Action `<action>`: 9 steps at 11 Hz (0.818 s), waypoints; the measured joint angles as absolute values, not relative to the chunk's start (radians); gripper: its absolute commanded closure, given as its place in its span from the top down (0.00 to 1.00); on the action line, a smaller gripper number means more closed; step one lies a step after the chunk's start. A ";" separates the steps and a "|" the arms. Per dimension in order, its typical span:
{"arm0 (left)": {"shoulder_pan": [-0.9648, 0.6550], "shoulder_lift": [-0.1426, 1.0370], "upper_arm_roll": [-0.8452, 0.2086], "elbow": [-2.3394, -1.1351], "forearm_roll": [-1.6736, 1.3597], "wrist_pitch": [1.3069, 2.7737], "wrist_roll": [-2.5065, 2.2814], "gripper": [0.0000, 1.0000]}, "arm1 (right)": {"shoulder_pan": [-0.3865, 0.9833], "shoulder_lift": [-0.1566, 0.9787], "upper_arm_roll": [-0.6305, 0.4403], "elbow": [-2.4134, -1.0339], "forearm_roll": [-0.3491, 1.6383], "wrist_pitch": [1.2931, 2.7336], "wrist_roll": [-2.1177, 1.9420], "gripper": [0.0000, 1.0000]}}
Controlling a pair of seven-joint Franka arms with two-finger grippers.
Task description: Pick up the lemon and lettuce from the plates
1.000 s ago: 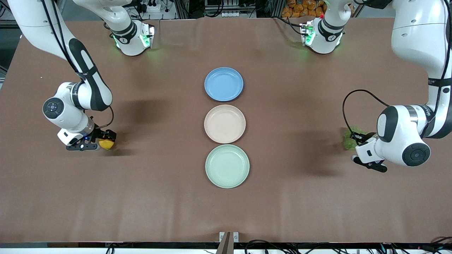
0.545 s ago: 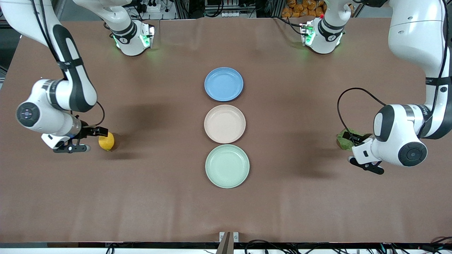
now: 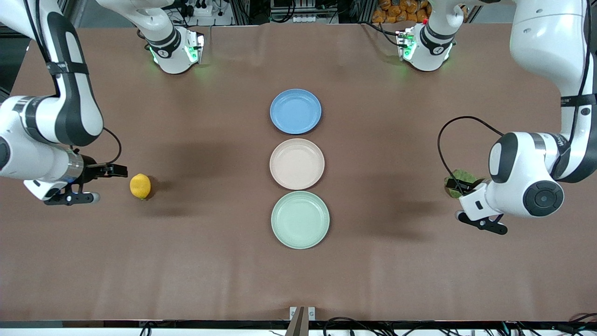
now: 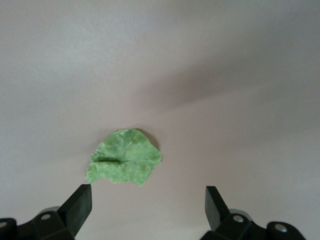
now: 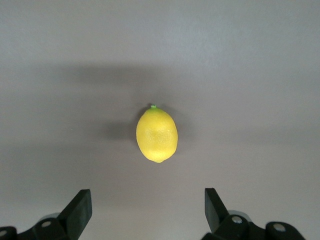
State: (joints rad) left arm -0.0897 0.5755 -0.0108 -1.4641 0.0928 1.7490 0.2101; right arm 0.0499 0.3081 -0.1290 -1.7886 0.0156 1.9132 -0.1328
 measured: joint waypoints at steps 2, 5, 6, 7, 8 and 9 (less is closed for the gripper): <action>-0.089 0.516 -0.028 -1.475 0.093 1.747 0.127 1.00 | 0.055 0.288 -0.128 -1.747 0.016 1.897 -0.133 1.00; -0.080 0.364 -0.029 -1.509 0.093 1.741 0.061 1.00 | 0.055 0.228 -0.128 -1.735 0.016 1.893 -0.134 1.00; -0.077 0.315 -0.029 -1.515 0.092 1.740 0.042 1.00 | 0.054 0.209 -0.129 -1.735 0.016 1.891 -0.134 1.00; -0.074 0.273 -0.029 -1.521 0.088 1.739 0.033 1.00 | 0.053 0.193 -0.129 -1.735 0.016 1.891 -0.134 1.00; -0.070 0.238 -0.029 -1.525 0.083 1.739 0.028 1.00 | 0.052 0.182 -0.129 -1.735 0.016 1.890 -0.134 1.00; -0.066 0.206 -0.029 -1.529 0.081 1.739 0.026 1.00 | 0.052 0.172 -0.129 -1.734 0.016 1.890 -0.134 1.00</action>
